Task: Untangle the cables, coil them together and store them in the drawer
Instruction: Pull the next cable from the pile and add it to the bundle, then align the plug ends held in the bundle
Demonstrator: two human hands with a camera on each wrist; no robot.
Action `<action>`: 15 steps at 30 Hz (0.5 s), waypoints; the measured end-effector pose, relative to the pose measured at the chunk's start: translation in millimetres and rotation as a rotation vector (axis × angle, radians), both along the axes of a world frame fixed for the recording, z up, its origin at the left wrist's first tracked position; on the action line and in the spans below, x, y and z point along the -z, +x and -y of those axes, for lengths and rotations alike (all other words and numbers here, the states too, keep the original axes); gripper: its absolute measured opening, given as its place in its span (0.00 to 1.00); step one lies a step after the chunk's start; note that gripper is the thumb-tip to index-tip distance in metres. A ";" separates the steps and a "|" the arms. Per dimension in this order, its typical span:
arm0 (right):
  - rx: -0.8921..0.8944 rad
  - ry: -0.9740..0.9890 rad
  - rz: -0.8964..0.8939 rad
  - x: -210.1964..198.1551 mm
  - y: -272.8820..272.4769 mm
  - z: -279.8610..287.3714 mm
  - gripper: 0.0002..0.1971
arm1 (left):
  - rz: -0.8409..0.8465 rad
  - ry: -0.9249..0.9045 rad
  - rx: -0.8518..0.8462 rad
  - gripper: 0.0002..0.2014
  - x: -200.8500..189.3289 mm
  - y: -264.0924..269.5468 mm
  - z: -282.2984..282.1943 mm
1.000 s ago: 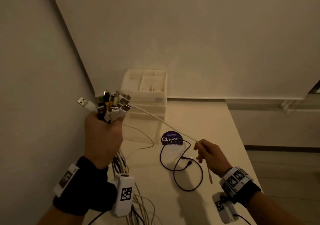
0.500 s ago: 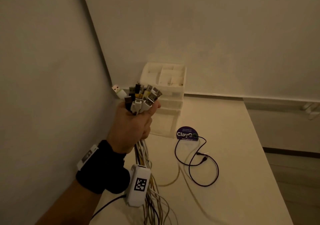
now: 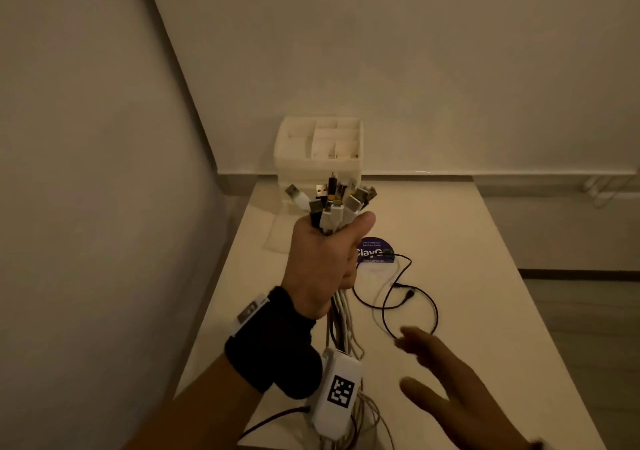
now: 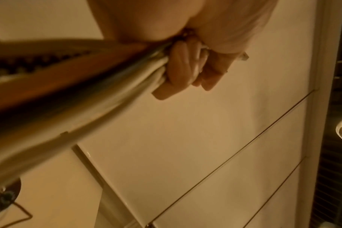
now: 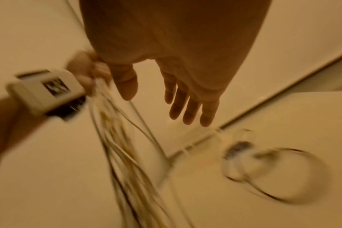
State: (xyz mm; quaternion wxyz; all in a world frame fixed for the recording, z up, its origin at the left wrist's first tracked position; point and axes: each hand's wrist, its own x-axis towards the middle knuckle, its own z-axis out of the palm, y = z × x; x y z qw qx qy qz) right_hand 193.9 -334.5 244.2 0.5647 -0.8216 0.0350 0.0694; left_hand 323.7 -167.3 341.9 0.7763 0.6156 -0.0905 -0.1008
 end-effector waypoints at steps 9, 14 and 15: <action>-0.177 0.183 -0.005 -5.9 43.2 -85.3 0.24 | -0.011 -0.016 0.159 0.21 -3.8 -29.1 -6.3; -0.240 0.151 -0.126 25.5 34.6 -72.8 0.23 | 0.133 0.009 0.106 0.13 -10.5 -27.8 -14.5; -0.230 0.138 -0.144 32.7 34.1 -70.9 0.21 | 0.131 -0.013 0.089 0.14 -12.7 -22.0 -13.8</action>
